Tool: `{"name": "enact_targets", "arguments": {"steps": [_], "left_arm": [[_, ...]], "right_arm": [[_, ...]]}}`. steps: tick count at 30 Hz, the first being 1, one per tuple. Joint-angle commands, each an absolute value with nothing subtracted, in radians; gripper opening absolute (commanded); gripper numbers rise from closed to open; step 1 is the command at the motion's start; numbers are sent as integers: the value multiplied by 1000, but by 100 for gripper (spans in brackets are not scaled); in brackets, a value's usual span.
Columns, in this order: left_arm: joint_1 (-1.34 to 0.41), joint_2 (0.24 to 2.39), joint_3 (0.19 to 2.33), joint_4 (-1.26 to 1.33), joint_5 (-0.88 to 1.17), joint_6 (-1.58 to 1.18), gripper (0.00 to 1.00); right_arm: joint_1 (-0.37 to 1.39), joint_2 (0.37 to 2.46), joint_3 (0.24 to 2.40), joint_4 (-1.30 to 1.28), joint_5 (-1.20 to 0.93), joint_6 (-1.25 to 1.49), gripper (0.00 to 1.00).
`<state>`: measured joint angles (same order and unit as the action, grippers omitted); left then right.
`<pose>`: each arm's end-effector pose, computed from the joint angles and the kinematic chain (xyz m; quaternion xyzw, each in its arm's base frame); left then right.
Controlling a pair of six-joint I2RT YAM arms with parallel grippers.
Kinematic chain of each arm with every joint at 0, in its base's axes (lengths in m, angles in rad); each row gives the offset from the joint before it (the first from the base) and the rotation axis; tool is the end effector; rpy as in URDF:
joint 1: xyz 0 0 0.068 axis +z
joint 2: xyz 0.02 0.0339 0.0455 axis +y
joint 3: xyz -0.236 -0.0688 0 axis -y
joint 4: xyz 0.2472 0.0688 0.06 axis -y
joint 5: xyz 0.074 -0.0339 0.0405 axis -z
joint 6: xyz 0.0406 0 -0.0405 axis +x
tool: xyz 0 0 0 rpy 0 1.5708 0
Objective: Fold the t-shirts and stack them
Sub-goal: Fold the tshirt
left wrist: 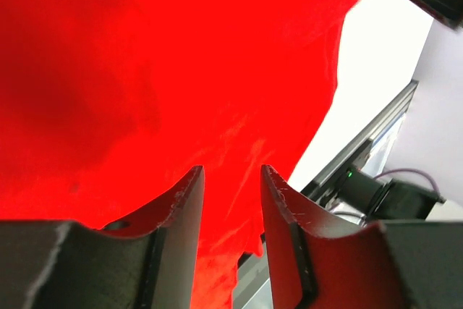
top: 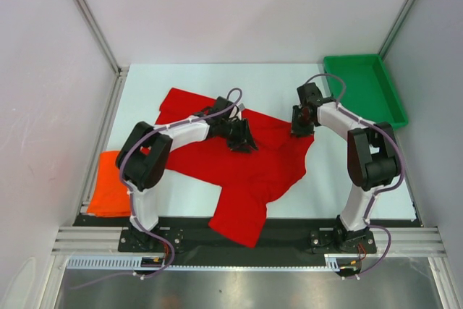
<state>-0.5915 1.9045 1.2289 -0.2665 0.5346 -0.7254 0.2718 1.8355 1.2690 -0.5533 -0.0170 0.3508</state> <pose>0.3137 -0.2356 0.1406 0.0201 0.9206 -0.3811 0.0822 0.3586 0.1007 0.1561 0.0366 0.9740 0.0764 0.2103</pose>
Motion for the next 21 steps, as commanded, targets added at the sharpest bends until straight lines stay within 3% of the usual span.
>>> {"name": "enact_targets", "arguments": {"steps": [1,2,3,6,11,21], "left_arm": [[-589,1957,1293,-215,564,-788,43],[-591,1973,1311,-212,565,-796,43],[-591,1991,1319,-207,563,-802,43],[-589,2014,1344,-189,542,-822,43],[-589,2069,1394,-175,526,-828,52],[-623,2033,1224,103,428,-1086,48]], "right_arm": [[253,1799,1322,-586,-61,336,33],[244,1783,1318,-591,-87,333,35],[236,1757,1313,-595,-98,333,45],[190,1700,1282,-589,-199,333,53],[157,1620,1232,-565,-282,342,54],[152,1559,1147,-505,-327,388,54]]}}
